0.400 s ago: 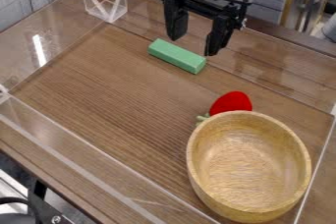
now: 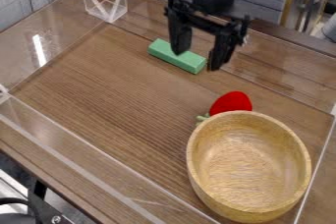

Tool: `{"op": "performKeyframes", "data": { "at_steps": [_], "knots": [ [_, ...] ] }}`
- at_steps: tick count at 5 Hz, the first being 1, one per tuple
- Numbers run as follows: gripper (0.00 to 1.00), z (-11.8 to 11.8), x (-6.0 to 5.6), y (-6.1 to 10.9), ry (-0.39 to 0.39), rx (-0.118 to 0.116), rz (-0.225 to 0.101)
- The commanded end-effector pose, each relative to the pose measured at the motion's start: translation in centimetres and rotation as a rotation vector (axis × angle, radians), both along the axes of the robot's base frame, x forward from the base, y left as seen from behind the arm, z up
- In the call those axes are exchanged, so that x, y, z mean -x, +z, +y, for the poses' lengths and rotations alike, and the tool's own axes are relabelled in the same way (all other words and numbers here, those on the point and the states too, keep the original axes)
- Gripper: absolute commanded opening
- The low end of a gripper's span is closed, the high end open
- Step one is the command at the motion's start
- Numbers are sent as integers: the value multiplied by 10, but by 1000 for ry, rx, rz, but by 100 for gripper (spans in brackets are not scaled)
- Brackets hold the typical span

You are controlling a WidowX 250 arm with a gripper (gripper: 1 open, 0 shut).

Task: Move the red fruit to the left

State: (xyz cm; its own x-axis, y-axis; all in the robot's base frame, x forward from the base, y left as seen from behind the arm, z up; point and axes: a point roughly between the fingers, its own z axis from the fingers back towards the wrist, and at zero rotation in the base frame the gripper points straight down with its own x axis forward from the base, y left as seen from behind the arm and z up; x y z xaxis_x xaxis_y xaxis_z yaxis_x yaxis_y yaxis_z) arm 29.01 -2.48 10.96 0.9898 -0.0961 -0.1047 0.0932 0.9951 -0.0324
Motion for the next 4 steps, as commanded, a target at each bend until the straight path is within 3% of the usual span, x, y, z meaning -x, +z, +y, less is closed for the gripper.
{"op": "performKeyframes", "data": {
  "at_steps": [1, 2, 3, 4],
  "knots": [
    [100, -21, -6, -4, -53, 20, -63],
    [100, -33, -6, -13, -189, 38, -82],
    [100, -34, -8, -21, -262, 48, -109],
    [100, -49, -16, -19, -304, 58, -135]
  ]
}}
